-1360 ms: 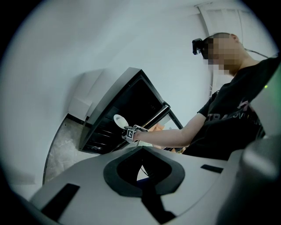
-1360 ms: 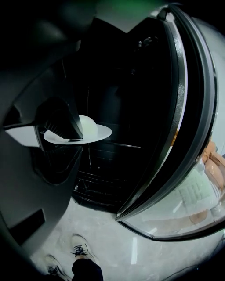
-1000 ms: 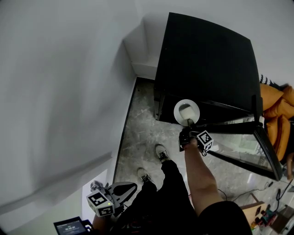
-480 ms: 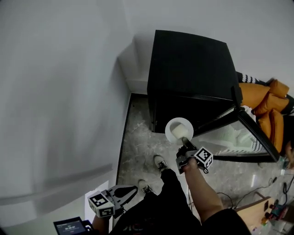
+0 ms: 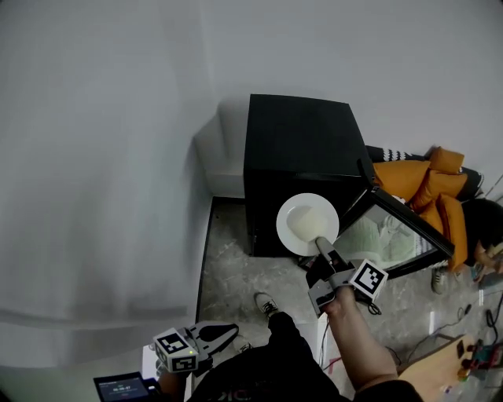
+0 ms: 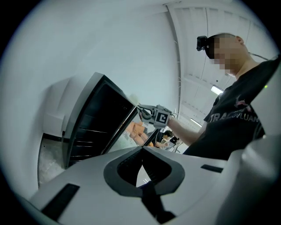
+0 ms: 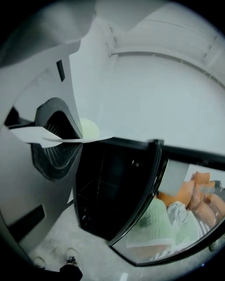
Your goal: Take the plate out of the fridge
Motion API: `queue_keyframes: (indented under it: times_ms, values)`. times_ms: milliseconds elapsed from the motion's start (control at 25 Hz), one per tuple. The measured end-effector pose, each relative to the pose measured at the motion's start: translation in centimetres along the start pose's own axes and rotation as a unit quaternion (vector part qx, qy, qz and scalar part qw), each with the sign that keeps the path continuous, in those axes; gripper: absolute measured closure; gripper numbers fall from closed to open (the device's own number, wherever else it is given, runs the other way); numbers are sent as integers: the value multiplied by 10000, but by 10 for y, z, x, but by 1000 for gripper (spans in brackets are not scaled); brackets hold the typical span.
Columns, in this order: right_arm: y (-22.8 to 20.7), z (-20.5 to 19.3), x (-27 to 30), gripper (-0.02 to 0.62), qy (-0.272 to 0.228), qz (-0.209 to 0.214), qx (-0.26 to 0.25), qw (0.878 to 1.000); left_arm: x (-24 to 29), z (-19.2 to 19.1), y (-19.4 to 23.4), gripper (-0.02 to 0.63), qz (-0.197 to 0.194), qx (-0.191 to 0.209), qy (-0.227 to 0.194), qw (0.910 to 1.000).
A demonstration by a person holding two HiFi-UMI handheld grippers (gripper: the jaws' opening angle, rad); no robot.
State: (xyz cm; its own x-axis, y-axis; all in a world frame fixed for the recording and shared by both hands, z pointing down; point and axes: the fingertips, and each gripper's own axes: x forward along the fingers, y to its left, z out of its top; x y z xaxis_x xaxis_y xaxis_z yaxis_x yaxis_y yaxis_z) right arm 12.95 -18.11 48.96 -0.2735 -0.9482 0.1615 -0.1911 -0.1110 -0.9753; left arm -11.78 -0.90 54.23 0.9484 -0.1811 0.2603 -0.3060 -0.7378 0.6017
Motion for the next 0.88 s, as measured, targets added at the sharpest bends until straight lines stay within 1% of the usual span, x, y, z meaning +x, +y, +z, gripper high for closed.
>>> queue_keyframes:
  times_ms: [120, 200, 280, 360, 480, 560, 640, 760, 880]
  values:
    - [53, 46, 37, 571, -354, 172, -257, 9989, 6, 18, 2, 607, -82, 69, -10, 9999]
    - [78, 79, 72, 571, -573, 118, -370, 9976, 7, 25, 5, 607, -92, 104, -29, 9999]
    - [89, 97, 94, 571, -754, -79, -487, 9959, 0, 11, -3, 607, -71, 148, -135, 9998]
    - [89, 111, 118, 571, -871, -484, -576, 9934, -9, -1, -7, 607, -18, 165, -254, 9995]
    - [69, 139, 174, 571, -977, -1310, -408, 9857, -9, 18, 8, 607, 111, 89, -350, 9993]
    - [55, 150, 197, 571, -1039, -1675, -307, 9799, -11, 28, 19, 607, 225, 12, -439, 9988]
    - [50, 153, 213, 571, -1041, -1806, -290, 9776, -15, 29, 27, 607, 341, -39, -540, 9980]
    - [47, 154, 232, 571, -1035, -1893, -231, 9762, -21, 29, 35, 607, 516, -138, -656, 9964]
    - [43, 156, 238, 560, -972, -2114, -250, 9722, -23, 30, 36, 607, 586, -152, -726, 9955]
